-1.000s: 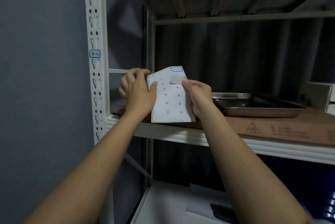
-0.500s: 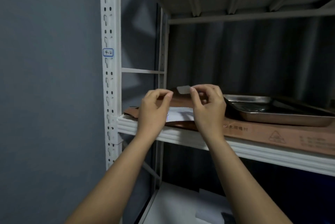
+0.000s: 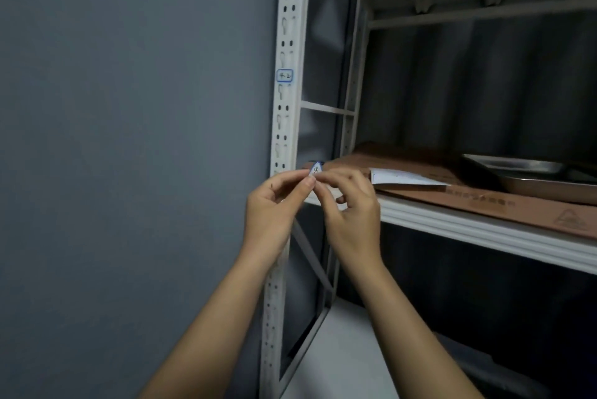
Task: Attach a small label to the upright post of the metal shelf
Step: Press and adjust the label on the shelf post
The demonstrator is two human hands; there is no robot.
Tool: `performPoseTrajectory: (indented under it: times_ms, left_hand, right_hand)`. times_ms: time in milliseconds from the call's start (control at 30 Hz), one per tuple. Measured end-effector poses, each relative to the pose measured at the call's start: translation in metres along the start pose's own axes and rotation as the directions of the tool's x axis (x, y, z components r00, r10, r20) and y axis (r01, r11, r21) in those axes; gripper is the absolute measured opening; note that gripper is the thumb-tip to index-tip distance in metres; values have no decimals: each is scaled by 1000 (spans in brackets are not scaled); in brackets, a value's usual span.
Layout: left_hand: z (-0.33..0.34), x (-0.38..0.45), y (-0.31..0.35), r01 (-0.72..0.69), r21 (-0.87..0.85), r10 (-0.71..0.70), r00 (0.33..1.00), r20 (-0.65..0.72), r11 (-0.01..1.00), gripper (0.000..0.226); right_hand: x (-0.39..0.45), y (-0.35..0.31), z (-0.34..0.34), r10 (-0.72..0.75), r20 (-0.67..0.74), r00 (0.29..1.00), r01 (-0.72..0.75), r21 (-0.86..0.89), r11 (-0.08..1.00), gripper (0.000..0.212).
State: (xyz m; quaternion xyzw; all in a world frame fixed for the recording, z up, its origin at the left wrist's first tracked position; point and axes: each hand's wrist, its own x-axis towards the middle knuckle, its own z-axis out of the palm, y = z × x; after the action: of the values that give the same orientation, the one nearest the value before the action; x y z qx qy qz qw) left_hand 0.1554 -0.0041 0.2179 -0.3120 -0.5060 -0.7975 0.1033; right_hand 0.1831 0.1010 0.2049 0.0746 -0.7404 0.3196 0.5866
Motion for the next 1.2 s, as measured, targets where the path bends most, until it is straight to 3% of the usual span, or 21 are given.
performPoseTrajectory:
  times_ms: [200, 333, 433, 533, 933, 1200]
  left_hand:
    - [-46, -26, -12, 85, 30, -81, 992, -97, 996, 13]
    - [-74, -44, -26, 181, 72, -172, 979, -111, 981, 17]
    - [-89, -57, -38, 249, 91, -239, 965, -111, 964, 22]
    - [-99, -66, -52, 300, 107, -290, 952, -103, 948, 23]
    - [-122, -60, -125, 314, 240, -303, 949, -83, 919, 25]
    - [-137, -49, -174, 346, 340, -291, 935, -202, 875, 14]
  right_hand:
    - [-47, -11, 29, -12, 98, 995, 11, 10, 1000, 20]
    - [-74, -14, 36, 219, 34, 975, -221, 198, 955, 13]
    - [-88, -8, 41, 402, 133, 906, -424, 265, 866, 10]
    - [-102, -3, 47, 487, 234, 841, -539, 302, 786, 9]
    - [-143, 50, 73, 680, 340, 650, -758, 237, 607, 5]
    - [-161, 88, 92, 785, 314, 534, -837, 330, 437, 7]
